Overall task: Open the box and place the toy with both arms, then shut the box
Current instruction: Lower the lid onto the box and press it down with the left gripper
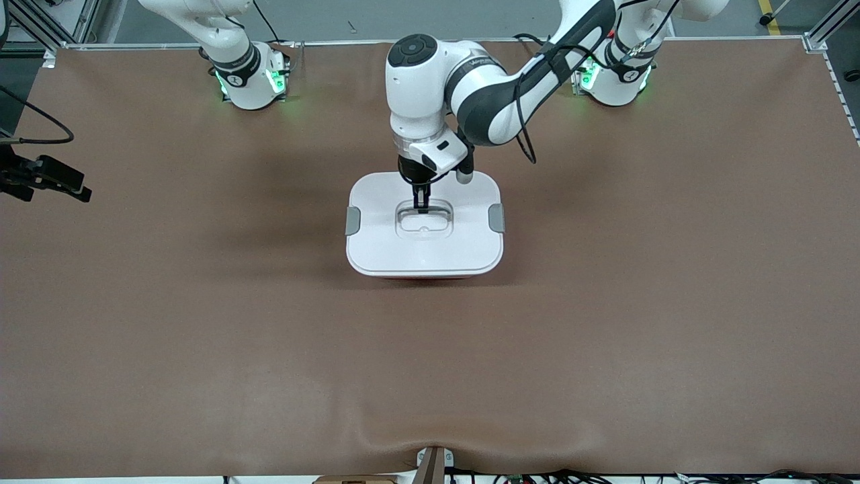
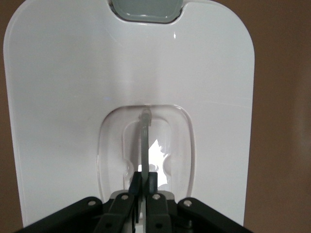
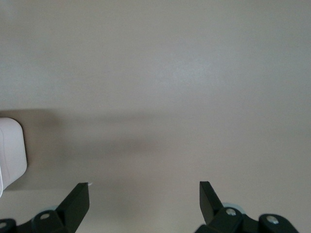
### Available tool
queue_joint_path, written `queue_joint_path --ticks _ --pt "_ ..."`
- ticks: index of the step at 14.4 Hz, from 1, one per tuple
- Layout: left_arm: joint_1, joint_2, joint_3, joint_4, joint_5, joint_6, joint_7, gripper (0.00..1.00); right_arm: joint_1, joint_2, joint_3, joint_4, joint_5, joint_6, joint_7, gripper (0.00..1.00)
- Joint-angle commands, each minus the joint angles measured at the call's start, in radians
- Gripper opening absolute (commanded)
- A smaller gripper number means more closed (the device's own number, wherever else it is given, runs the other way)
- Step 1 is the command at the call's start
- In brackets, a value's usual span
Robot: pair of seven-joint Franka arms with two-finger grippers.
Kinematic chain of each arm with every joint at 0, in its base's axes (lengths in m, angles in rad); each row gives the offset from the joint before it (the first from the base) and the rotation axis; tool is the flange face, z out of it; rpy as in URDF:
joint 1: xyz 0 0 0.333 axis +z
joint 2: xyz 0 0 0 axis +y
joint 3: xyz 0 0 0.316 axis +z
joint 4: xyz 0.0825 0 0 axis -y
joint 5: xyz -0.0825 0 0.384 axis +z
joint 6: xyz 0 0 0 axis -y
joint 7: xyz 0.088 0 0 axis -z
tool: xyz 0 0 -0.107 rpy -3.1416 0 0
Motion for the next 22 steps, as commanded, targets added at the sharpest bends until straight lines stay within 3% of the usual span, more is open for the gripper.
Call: queue_joint_path --ticks 1,22 --pt "-0.035 0.017 0.007 0.028 0.045 0.000 -0.112 0.00 -0.009 -0.030 0.015 -0.001 -0.002 -0.019 0.019 1.00" --pt "-0.041 0.036 0.010 0.017 0.074 -0.003 -0.158 0.00 0.009 -0.030 0.022 0.029 0.001 -0.082 0.016 1.00"
